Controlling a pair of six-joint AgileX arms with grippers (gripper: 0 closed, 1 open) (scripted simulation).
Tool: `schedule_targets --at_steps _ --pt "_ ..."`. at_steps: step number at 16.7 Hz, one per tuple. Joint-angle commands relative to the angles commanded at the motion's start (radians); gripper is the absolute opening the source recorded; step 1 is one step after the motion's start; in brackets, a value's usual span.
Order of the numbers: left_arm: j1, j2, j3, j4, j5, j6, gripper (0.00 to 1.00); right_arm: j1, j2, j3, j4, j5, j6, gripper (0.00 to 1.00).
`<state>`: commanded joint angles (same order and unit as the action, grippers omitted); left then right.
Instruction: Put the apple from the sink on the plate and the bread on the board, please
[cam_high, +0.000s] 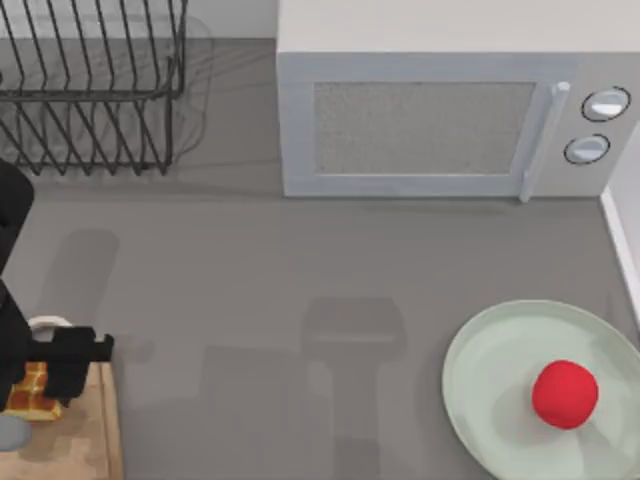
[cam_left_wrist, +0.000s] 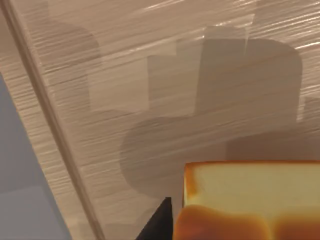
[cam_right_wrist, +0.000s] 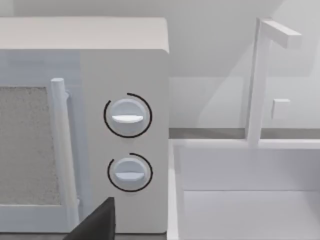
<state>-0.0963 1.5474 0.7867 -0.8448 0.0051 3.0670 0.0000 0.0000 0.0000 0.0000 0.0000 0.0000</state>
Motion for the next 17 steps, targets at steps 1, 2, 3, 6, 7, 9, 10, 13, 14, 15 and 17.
schedule_targets --at_steps 1,2,3,6,7,9,10,13,14,15,17 --pt "0.000 0.000 0.000 0.000 0.000 0.000 0.00 0.000 0.000 0.000 0.000 0.000 0.000 1.00" --pt "0.000 0.000 0.000 0.000 0.000 0.000 0.08 0.000 0.000 0.000 0.000 0.000 0.000 1.00" --pt "0.000 0.000 0.000 0.000 0.000 0.000 0.15 0.000 0.000 0.000 0.000 0.000 0.000 1.00" --pt "0.000 0.000 0.000 0.000 0.000 0.000 0.38 0.000 0.000 0.000 0.000 0.000 0.000 1.00" --pt "0.000 0.000 0.000 0.000 0.000 0.000 0.45 0.000 0.000 0.000 0.000 0.000 0.000 1.00" --pt "0.000 0.000 0.000 0.000 0.000 0.000 0.60 0.000 0.000 0.000 0.000 0.000 0.000 1.00" --pt "0.000 0.000 0.000 0.000 0.000 0.000 0.68 0.000 0.000 0.000 0.000 0.000 0.000 1.00" --pt "0.000 0.000 0.000 0.000 0.000 0.000 0.90 0.000 0.000 0.000 0.000 0.000 0.000 1.00" --pt "0.000 0.000 0.000 0.000 0.000 0.000 0.98 0.000 0.000 0.000 0.000 0.000 0.000 1.00" --pt "0.000 0.000 0.000 0.000 0.000 0.000 1.00 0.000 0.000 0.000 0.000 0.000 0.000 1.00" --pt "0.000 0.000 0.000 0.000 0.000 0.000 1.00 0.000 0.000 0.000 0.000 0.000 0.000 1.00"
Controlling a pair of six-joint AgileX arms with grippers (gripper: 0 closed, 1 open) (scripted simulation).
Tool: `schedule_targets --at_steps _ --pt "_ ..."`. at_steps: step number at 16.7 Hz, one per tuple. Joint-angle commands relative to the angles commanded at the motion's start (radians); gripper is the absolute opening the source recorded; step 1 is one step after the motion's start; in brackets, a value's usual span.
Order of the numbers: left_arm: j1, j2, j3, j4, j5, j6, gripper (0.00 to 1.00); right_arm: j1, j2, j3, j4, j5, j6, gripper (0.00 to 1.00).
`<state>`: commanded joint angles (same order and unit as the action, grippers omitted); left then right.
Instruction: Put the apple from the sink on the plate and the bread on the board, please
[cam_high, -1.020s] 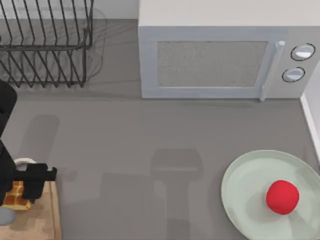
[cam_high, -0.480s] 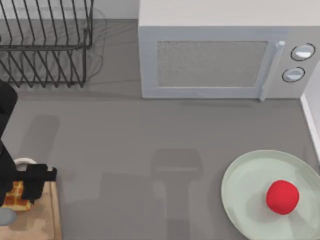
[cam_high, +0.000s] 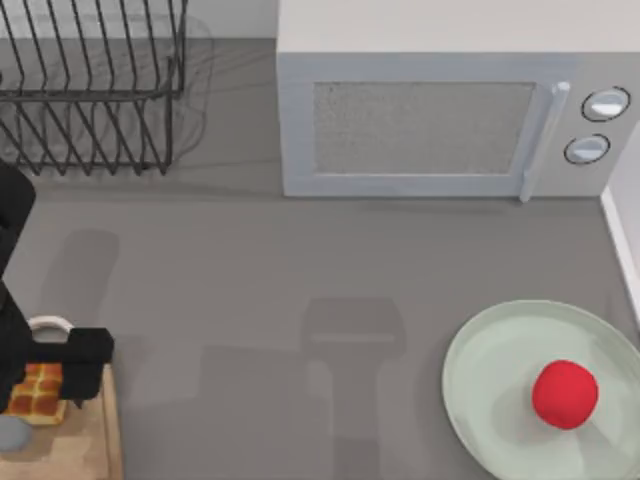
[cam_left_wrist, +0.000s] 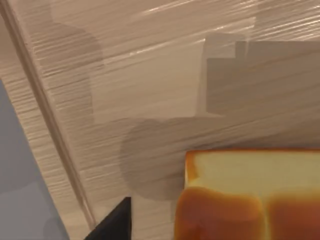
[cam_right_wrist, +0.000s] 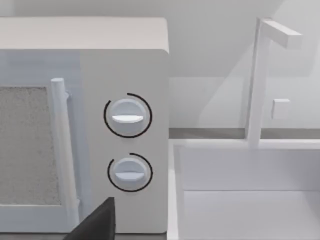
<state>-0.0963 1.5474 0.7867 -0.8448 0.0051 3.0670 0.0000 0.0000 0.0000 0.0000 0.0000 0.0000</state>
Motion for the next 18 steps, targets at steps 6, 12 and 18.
schedule_targets --at_steps 6,12,18 --pt "0.000 -0.001 0.000 0.000 0.000 0.000 1.00 0.000 0.000 0.000 0.000 0.000 0.000 1.00" --pt "-0.002 -0.129 -0.045 0.111 -0.005 -0.149 1.00 0.000 0.000 0.000 0.000 0.000 0.000 1.00" --pt "-0.010 -0.493 -0.236 0.409 -0.014 -0.676 1.00 0.000 0.000 0.000 0.000 0.000 0.000 1.00"
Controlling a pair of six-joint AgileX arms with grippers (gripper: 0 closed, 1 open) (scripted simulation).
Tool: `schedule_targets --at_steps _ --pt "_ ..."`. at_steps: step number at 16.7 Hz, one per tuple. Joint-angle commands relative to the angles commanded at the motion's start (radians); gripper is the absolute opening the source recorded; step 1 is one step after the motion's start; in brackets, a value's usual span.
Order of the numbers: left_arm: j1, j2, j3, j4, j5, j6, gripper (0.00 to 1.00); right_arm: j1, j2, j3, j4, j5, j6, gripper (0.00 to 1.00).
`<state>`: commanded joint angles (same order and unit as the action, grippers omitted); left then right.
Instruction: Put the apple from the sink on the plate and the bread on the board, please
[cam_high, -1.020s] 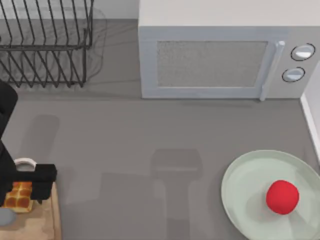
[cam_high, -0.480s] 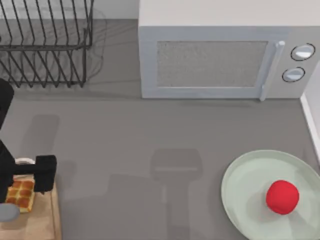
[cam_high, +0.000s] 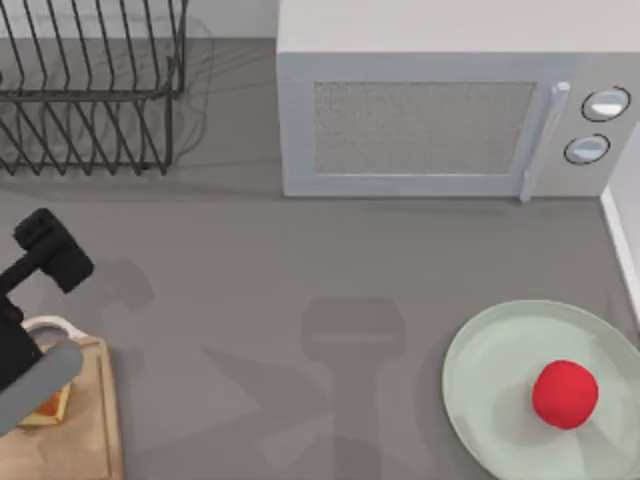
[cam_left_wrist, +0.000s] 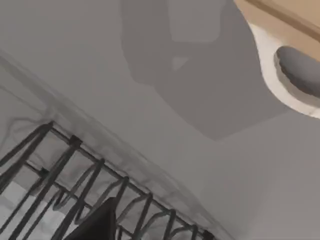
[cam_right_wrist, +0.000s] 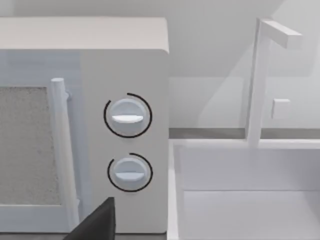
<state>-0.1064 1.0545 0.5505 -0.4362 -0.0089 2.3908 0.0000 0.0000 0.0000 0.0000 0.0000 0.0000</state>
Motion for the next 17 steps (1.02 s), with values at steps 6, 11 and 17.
schedule_targets --at_steps 6,11,17 --pt "0.010 -0.425 -0.245 0.283 -0.007 -0.822 1.00 0.000 0.000 0.000 0.000 0.000 0.000 1.00" --pt "0.037 -0.717 -0.415 0.414 -0.008 -1.479 1.00 0.000 0.000 0.000 0.000 0.000 0.000 1.00" --pt "0.078 -0.956 -0.523 0.457 0.001 -2.102 1.00 0.000 0.000 0.000 0.000 0.000 0.000 1.00"
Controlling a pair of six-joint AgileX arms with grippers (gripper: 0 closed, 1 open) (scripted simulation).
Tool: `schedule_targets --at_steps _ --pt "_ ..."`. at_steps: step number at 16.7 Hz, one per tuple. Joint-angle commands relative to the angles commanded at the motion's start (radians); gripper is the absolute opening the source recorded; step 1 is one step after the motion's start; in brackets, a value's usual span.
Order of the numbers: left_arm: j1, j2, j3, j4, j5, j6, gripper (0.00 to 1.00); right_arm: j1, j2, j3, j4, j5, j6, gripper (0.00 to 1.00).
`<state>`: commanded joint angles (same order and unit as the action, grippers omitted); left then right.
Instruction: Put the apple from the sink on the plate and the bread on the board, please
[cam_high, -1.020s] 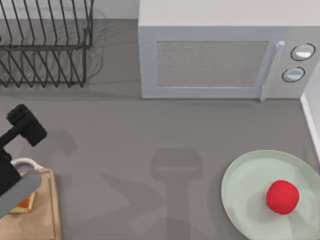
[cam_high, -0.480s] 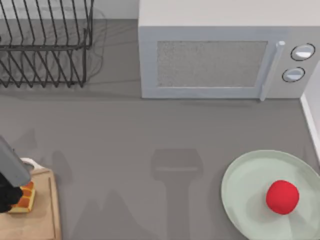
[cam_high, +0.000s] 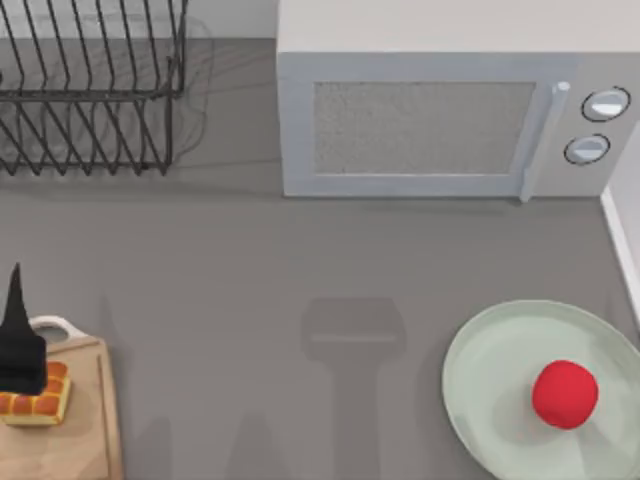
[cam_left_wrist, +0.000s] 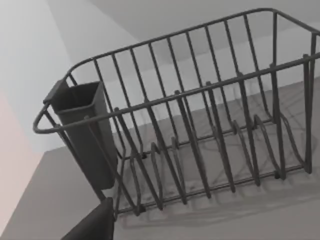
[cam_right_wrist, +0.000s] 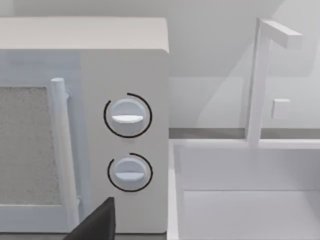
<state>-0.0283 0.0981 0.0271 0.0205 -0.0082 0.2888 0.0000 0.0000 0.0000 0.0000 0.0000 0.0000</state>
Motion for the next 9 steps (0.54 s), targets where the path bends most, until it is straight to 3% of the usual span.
schedule_targets --at_steps 4,9 --pt "0.021 -0.079 -0.023 -0.012 0.006 -0.228 1.00 0.000 0.000 0.000 0.000 0.000 0.000 1.00" --pt "0.028 -0.098 -0.027 -0.021 0.008 -0.289 1.00 0.000 0.000 0.000 0.000 0.000 0.000 1.00"
